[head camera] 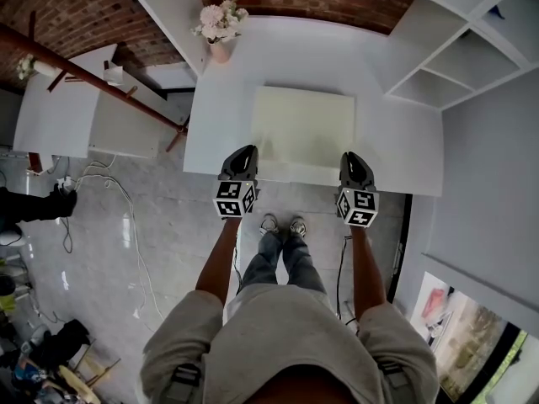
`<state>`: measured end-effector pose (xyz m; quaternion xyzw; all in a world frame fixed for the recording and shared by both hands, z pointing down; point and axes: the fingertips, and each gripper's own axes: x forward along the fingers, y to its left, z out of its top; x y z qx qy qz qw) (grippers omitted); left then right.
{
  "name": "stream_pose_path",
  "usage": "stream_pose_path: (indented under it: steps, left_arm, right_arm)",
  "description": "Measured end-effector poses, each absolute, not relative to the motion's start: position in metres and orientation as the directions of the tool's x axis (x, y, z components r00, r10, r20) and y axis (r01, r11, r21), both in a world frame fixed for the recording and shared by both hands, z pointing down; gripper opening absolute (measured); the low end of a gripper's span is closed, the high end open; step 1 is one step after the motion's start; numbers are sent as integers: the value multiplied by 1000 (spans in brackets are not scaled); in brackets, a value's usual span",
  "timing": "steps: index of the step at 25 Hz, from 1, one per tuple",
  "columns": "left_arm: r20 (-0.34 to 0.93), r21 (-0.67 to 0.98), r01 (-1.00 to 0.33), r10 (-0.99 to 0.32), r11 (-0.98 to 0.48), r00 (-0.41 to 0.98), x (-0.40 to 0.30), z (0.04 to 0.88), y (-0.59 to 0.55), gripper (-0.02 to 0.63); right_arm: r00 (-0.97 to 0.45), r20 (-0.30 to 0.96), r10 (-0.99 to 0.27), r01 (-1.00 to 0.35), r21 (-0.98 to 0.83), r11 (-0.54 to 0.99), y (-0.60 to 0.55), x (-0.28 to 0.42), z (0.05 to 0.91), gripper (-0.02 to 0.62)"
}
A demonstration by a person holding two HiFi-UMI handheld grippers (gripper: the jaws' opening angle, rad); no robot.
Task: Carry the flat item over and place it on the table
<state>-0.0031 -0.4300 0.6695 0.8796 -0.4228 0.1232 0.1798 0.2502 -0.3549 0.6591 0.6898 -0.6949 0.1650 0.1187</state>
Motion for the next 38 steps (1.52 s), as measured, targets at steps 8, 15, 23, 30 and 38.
stream_pose_path:
  steps: [8,15,23,30,38]
  left_arm:
    - [327,251,-772,-699,-584,636,-12,647,-406,20]
    - [282,170,-758,-706,-630,650,-20,600,-387,17]
    - [194,86,-730,-708,-678,680,-24,534,-366,17]
    - [157,87,-738,-722,-669,674,-34,507,-352,17]
    - [137,91,-748,-736,-657,663,-35,494,-345,17]
  right_arm:
    - [-56,381,-923,-997,-70,31,-335,228,642,28]
    - [-74,290,-954,-997,-48,62,-321,218,584,28]
    - [-75,184,-980,-997,-12,74,-298,218,521,28]
    - [-57,135,-989,-998,-3,58,-275,224,495,28]
    - [-48,114,-992,-999,9,49,-262,225,483,26]
